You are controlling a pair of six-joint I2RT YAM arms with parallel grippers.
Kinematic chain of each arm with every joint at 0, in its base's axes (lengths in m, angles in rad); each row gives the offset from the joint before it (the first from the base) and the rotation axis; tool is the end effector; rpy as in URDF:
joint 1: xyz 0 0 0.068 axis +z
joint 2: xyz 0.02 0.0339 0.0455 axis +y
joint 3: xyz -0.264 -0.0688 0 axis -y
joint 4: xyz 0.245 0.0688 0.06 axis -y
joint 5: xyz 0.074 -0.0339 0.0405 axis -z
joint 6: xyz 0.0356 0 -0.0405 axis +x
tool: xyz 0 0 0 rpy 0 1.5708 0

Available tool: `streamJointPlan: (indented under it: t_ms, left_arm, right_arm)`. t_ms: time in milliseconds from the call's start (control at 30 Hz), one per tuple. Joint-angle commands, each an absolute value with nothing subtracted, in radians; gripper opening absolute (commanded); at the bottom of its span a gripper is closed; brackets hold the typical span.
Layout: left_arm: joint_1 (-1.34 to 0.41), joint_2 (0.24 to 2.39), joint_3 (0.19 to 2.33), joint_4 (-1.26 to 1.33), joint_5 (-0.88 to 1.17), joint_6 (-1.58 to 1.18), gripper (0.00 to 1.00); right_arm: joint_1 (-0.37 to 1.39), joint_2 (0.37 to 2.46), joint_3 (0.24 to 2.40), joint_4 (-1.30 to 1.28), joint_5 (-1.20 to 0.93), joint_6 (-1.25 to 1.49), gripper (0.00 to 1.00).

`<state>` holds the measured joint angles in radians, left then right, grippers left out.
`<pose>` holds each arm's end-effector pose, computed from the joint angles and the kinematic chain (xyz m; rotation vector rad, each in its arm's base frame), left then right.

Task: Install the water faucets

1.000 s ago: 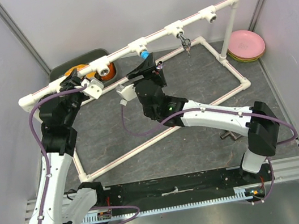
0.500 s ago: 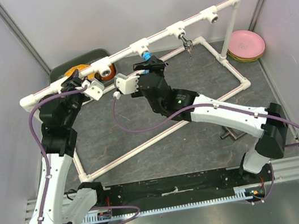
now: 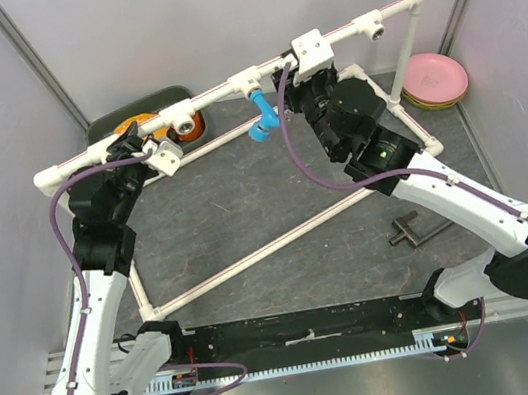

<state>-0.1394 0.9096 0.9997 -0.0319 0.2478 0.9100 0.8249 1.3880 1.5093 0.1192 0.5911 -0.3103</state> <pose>0.2016 -0.0371 0.4100 0.9329 1.2122 0.4291 0.2239 0.2131 0.4870 -0.2690 1.3452 0.0383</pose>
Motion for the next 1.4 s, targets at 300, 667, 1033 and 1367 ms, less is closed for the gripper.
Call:
streamJointPlan:
  t_ms: [300,667,1033,1367]
  left_arm:
    - [-0.109,0.934,0.982,-0.084,0.146,0.818,0.02]
    - [-0.109,0.933,0.98,-0.084,0.144,0.818,0.02]
    - [-0.109,0.928,0.98,-0.084,0.143,0.819,0.02]
    - [-0.109,0.923,0.977,-0.081,0.144,0.819,0.02]
  right_arm:
    - [0.942,1.301,1.606,-0.328,0.305,-0.843,0.84]
    - [1.111,1.399,1.519,-0.353,0.884,-1.369,0.96]
    - [1.111,1.534,1.453,-0.114,0.98,-1.678,0.98]
    - [1.014,1.641,1.451,0.086,0.985,-1.733,0.87]
